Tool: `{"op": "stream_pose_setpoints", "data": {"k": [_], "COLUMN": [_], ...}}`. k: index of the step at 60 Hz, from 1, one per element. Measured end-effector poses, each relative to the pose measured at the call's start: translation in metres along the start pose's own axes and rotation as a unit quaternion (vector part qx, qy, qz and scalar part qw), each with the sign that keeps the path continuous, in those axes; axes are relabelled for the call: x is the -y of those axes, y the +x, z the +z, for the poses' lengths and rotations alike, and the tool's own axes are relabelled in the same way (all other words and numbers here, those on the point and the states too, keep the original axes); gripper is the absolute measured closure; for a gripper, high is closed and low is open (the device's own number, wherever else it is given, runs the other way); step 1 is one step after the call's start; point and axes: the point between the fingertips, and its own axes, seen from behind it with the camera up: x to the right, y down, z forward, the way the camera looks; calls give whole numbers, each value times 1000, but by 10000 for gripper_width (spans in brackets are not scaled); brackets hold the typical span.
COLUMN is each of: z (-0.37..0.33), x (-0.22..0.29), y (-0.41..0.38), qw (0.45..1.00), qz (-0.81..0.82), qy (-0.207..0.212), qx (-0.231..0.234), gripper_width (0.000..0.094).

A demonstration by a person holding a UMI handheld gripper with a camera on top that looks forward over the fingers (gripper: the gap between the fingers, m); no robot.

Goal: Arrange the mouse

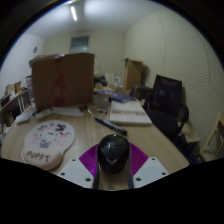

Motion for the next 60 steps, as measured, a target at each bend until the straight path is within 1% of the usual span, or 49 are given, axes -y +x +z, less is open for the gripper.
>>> {"op": "stream_pose_setpoints", "data": {"k": [3,8,14,18,20,23,26,31,38,39,40,41,48,49,50,54,56,60], "z": [-16,-41,-60,-59,-55,-45,-28,4,32,34,36,38,35,36,33,21,12,-8], "x": [26,85,135,143,135,123,99,59,11,4,0,2,2,2,2,1,2,5], "y": [-15,-61,-130,-177,-201,-227,-242,-247,-239,-239,-237,-238,-238,-238,-239,-240,-239,-232], "qw": [1000,996,991,987,985,983,981,982,980,979,979,979,978,977,977,975,974,974], "qz": [4,18,-16,-44,-54,-68,-79,-80,-76,-77,-77,-76,-56,-54,-52,-45,-43,-46], "qy": [21,65,86,84,76,50,24,-27,-83,-92,-90,-83,-95,-97,-98,-101,-97,-84], "qx": [16,58,104,130,145,164,174,170,165,165,168,170,178,180,184,195,198,204], "gripper_width": [552,553,552,555,553,552,555,552,540,489,510,497,367,334,259,75,108,93]}}
